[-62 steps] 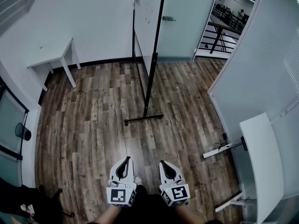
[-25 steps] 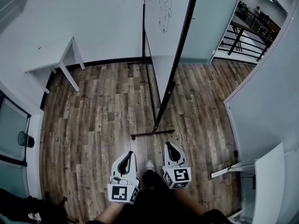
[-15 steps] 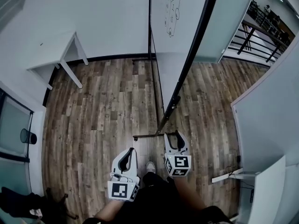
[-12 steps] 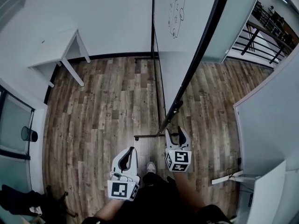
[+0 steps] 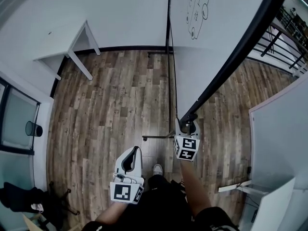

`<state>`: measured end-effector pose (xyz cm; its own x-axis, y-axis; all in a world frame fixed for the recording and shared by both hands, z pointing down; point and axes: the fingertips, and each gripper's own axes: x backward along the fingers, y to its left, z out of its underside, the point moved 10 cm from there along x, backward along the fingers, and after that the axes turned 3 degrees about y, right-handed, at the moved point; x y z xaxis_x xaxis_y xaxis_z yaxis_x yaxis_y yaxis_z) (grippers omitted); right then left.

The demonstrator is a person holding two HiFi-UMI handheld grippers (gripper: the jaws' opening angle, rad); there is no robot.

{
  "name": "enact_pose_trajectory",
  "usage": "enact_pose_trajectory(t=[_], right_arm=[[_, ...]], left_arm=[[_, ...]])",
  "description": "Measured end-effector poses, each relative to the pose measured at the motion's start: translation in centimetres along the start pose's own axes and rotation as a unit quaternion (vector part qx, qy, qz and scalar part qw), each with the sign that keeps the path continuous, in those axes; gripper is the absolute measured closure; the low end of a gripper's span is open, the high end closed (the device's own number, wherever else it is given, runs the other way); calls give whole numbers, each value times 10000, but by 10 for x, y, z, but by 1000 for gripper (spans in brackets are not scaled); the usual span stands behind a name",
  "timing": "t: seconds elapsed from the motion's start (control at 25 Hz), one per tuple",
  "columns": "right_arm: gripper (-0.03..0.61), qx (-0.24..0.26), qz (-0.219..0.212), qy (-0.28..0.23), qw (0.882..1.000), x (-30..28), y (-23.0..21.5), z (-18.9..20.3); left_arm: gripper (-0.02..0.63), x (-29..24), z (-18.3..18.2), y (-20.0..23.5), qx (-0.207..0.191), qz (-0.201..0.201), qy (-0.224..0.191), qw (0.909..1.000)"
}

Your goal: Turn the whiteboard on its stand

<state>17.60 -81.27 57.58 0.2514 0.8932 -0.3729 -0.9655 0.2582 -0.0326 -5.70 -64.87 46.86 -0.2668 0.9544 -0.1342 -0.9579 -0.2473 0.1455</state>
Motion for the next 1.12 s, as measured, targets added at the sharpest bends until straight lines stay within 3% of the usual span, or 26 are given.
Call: enact_pose_trajectory(t=[0.24, 0.32, 0.56, 0.88, 1.12], right_arm=[[364, 39, 300, 157, 9994, -20, 5, -6], [422, 94, 472, 178, 9987, -20, 4, -5], [422, 147, 512, 240, 9983, -10, 9, -4], [422, 186, 386, 279, 9987, 31, 29, 4], [422, 199, -32, 320, 9993, 58, 74, 23]], left_arm=[[595, 3, -1, 8, -26, -155, 24, 9999], [595, 9, 0, 9, -15, -206, -1, 9998], [595, 30, 7, 14, 46, -276, 70, 9996], [595, 61, -3, 6, 26, -256, -78, 9996], [595, 110, 3, -3, 29, -273, -160, 9995]])
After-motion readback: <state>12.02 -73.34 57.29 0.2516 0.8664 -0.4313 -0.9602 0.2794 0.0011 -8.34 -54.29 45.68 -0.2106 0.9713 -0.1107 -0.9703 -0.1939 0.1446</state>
